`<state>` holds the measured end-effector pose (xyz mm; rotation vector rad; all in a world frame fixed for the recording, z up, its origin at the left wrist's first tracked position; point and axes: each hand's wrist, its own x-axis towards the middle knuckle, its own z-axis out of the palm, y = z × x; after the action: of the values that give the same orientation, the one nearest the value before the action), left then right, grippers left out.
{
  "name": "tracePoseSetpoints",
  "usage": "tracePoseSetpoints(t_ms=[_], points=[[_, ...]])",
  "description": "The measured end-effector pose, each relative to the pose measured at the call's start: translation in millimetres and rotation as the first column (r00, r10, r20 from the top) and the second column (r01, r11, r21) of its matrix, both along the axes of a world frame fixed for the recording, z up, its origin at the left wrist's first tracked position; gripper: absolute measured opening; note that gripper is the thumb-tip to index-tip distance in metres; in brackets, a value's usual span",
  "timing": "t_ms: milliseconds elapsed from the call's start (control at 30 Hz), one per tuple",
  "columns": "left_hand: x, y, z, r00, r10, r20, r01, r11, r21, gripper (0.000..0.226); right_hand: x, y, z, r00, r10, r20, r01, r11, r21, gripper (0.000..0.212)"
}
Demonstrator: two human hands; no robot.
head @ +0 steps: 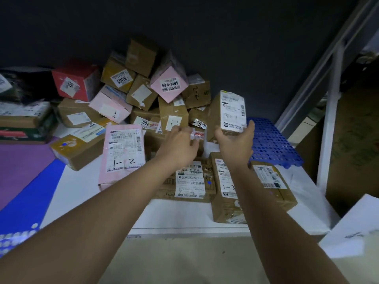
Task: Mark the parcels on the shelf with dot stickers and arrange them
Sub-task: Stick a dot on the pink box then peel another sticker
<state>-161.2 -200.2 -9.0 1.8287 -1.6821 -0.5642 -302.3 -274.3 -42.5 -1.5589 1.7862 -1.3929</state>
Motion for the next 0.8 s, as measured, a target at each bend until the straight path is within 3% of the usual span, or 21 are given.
tracePoseSetpoints(t_ms=[67, 167, 333, 600, 700, 800], points=[[5.9, 12.4, 9.0, 0.991, 0.037, -0.128, -0.041, 0.999, -0.035, 0.042, 14.1, 28.2, 5.1, 0.989, 0.135, 0.066, -0.129, 0.988, -0.079, 0.102], [21.0, 39.2, 23.4, 0.946, 0.064, -0.318, -0.093, 0.993, -0.077, 0.046, 37.5, 71.9, 12.1, 0.949, 0.307, 0.068, -0.289, 0.937, -0.197, 0.08], [63.6, 89.4, 35.6, 0.768, 0.097, -0.633, -0.186, 0.98, -0.076, 0.038, 82.9, 134.9, 21.9, 0.907, 0.419, 0.036, -0.389, 0.869, -0.307, 0.078], [142.9, 167.7, 27.5, 0.574, 0.13, -0.808, -0.215, 0.977, 0.005, 0.023, 160.8, 204.7, 24.8, 0.86, 0.509, -0.027, -0.492, 0.815, -0.306, 0.089], [167.8, 192.3, 16.1, 0.537, 0.203, -0.819, -0.291, 0.956, 0.046, 0.022, 190.6, 226.6, 11.5, 0.855, 0.517, -0.037, -0.504, 0.814, -0.288, 0.09], [192.6, 208.6, -6.5, 0.57, 0.323, -0.756, -0.366, 0.923, 0.118, 0.03, 217.6, 243.8, -11.4, 0.865, 0.496, -0.07, -0.499, 0.839, -0.216, 0.091]])
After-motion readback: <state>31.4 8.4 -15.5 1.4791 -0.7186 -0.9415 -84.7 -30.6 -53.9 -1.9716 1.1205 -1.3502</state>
